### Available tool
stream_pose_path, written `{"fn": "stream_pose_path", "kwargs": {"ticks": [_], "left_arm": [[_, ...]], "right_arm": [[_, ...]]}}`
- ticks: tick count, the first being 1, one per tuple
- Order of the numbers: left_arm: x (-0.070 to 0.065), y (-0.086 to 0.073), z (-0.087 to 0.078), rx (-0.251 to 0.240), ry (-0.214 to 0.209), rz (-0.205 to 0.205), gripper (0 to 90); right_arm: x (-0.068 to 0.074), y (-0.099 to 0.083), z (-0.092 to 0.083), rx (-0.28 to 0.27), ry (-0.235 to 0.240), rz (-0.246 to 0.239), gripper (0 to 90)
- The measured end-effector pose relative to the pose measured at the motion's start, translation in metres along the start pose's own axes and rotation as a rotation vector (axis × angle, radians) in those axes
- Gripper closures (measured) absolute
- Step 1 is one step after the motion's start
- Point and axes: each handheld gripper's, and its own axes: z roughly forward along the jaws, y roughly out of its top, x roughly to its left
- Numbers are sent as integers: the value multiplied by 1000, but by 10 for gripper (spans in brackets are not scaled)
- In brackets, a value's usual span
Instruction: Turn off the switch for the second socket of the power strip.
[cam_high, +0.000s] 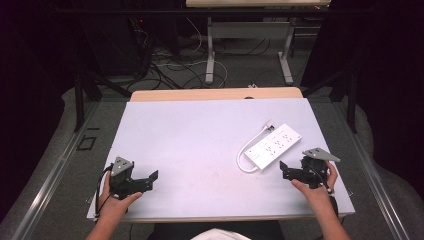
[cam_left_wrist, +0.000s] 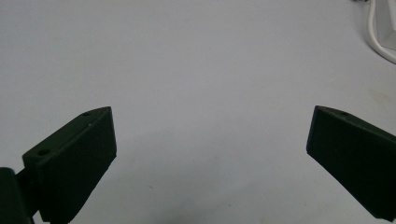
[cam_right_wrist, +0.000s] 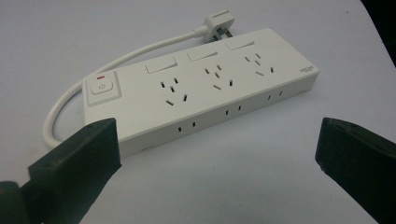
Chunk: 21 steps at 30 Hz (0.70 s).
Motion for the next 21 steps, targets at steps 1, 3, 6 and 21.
{"fn": "stream_pose_path", "kwargs": {"ticks": [1,3,6,21], "left_arm": [[0,0,0,-2,2,-1,17],[0,0,-1,-6,5,-4,17],[0,-1,-2,-6,7,-3,17],[0,-2,-4,-13,12,-15,17]], "right_arm": [[0,1,1,-7,-1,-10,0],[1,3,1,4,3,-16,0],[3,7,3,2,20,-23,0],[10,26,4,41,53,-51,67]]}}
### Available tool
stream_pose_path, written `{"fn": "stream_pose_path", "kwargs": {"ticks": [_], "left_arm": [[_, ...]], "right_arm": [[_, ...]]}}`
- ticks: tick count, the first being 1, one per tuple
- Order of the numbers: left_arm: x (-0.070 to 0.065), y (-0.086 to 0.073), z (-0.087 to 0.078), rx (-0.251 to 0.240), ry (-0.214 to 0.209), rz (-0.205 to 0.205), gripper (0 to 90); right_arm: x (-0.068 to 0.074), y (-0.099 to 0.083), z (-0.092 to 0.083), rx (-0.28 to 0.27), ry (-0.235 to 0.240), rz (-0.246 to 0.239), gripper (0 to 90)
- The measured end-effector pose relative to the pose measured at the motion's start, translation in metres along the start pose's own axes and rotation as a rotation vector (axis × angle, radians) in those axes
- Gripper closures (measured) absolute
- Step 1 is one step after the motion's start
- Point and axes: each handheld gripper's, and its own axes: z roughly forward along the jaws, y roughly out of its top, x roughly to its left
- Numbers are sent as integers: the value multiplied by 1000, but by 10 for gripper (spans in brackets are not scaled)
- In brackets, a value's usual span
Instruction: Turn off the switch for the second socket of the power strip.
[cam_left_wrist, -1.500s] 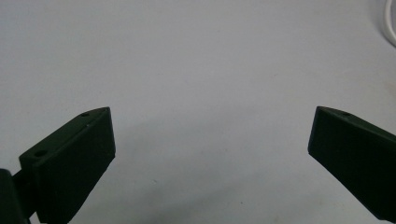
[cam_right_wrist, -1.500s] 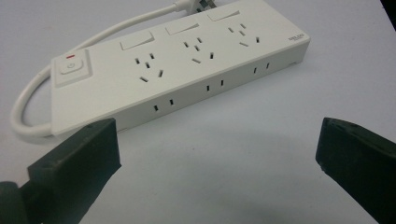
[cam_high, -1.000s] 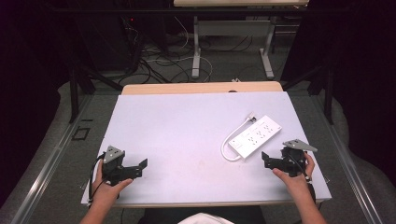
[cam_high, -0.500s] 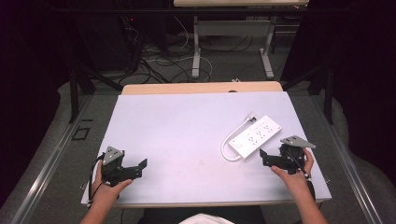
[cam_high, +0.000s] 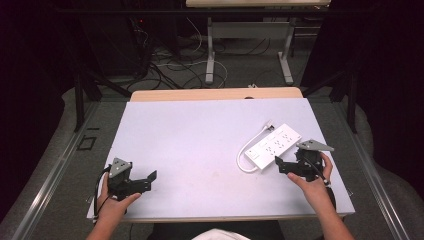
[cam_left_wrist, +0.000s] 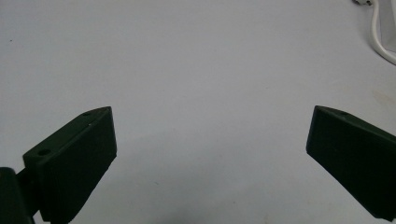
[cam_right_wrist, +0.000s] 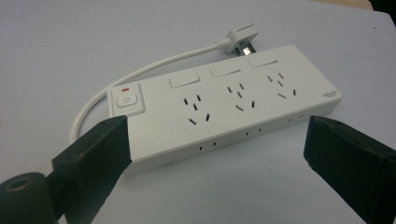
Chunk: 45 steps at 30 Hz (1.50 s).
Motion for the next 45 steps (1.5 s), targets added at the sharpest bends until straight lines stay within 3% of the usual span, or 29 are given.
{"fn": "stream_pose_path", "kwargs": {"ticks": [9,22,45], "left_arm": [[0,0,0,0,-1,-1,17],[-1,0,0,0,1,-1,19],[-1,-1,1,7,-1,1,20]], "right_arm": [[-2,14,3,24,20,13,135],[0,34,7,33,20,-18,156],[-9,60,23,62,34,-59,225]]}}
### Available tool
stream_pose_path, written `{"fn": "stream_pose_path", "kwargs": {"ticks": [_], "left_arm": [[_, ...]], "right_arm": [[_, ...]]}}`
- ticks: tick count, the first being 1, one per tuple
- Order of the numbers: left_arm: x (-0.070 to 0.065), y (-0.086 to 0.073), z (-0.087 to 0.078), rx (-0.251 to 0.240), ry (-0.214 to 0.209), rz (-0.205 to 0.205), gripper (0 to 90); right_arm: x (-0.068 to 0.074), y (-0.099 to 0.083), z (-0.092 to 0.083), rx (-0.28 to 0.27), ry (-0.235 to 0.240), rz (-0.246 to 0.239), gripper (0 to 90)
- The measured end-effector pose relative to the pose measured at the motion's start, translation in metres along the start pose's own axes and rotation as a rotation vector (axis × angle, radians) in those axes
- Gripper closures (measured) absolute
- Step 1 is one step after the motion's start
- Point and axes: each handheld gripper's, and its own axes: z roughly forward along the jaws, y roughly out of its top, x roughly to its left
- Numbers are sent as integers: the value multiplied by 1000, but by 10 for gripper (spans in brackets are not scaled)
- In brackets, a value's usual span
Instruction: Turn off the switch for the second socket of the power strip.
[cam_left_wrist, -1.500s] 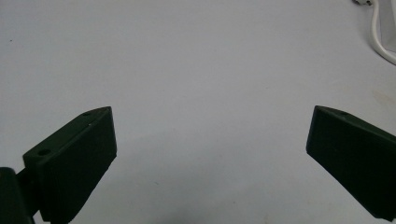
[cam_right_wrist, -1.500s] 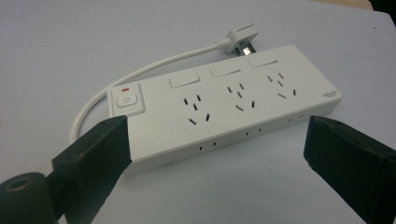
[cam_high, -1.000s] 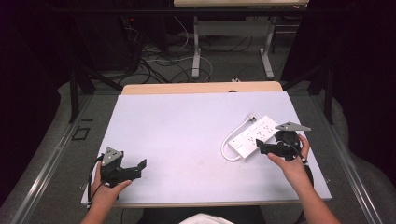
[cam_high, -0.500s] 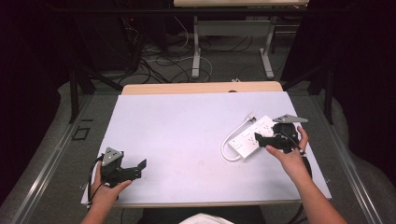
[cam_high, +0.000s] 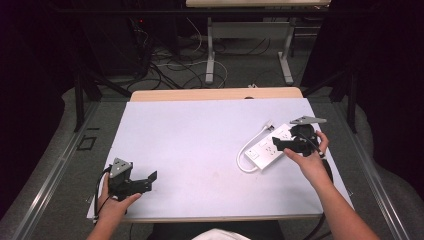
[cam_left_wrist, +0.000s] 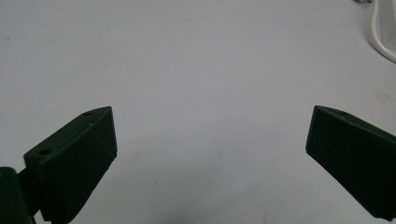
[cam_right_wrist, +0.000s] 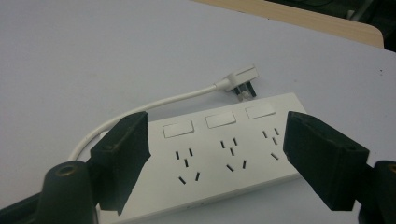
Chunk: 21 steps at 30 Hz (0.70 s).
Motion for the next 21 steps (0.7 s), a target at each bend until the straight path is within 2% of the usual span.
{"fn": "stream_pose_path", "kwargs": {"ticks": [7,9,21], "left_arm": [[0,0,0,1,0,-1,20],[0,0,0,0,-1,1,20],[0,0,0,-1,1,0,23]], "right_arm": [[-3,3,5,2,-2,-4,253],[-4,3,6,-4,-2,-18,267],[-12,6,16,0,-18,35,299]]}}
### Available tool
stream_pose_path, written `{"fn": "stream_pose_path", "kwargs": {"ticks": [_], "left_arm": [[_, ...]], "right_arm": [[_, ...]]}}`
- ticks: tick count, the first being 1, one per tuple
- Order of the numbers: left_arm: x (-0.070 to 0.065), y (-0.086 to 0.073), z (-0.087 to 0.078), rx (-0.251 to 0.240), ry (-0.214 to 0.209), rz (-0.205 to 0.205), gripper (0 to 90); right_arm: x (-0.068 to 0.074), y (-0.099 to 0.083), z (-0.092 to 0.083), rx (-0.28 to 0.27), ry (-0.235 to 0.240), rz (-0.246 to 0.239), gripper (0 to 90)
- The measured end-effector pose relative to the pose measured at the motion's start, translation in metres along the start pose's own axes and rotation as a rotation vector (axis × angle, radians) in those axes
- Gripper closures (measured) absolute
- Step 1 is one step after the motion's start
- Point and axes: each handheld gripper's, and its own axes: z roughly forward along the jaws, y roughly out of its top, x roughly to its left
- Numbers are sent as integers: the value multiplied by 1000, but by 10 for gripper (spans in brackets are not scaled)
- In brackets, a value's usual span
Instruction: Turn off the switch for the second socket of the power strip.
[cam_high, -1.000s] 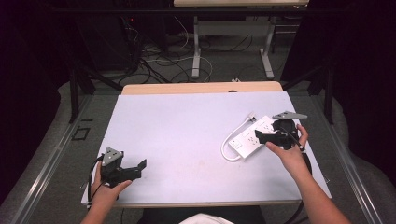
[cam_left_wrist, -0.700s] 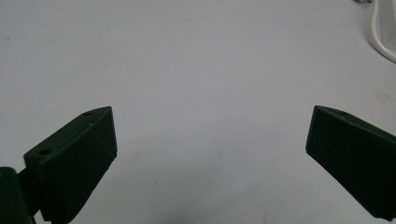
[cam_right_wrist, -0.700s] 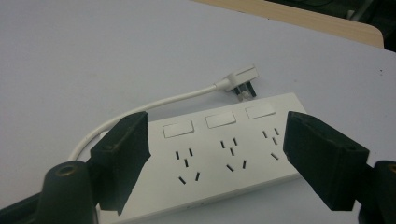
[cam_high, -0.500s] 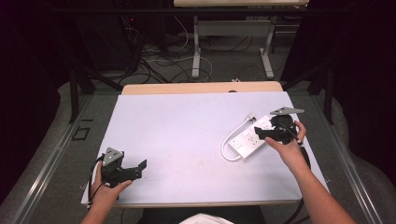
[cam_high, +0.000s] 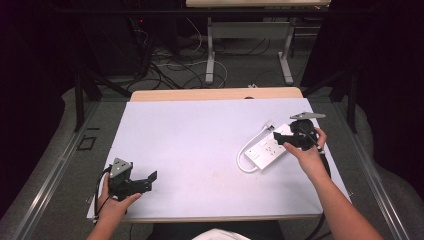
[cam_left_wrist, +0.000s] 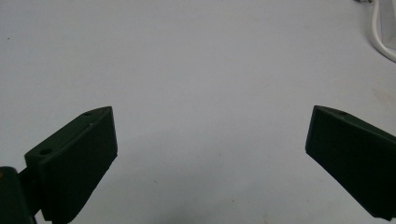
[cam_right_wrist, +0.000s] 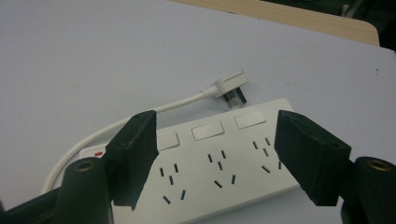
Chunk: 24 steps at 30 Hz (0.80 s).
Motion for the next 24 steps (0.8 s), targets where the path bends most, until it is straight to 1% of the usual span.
{"fn": "stream_pose_path", "kwargs": {"ticks": [1,3,7,12,18,24], "left_arm": [[0,0,0,1,0,1,22],[0,0,0,1,0,2,23],[0,0,0,0,0,1,23],[0,0,0,0,0,2,24],[0,0,0,1,0,1,24],[0,0,0,2,-1,2,24]], "right_arm": [[-1,0,1,6,-3,-1,305],[-3,1,3,12,-2,15,314],[-7,1,9,25,5,10,326],[-7,2,15,49,-16,17,327],[-9,2,23,64,-22,9,327],[-10,2,29,78,-7,8,352]]}}
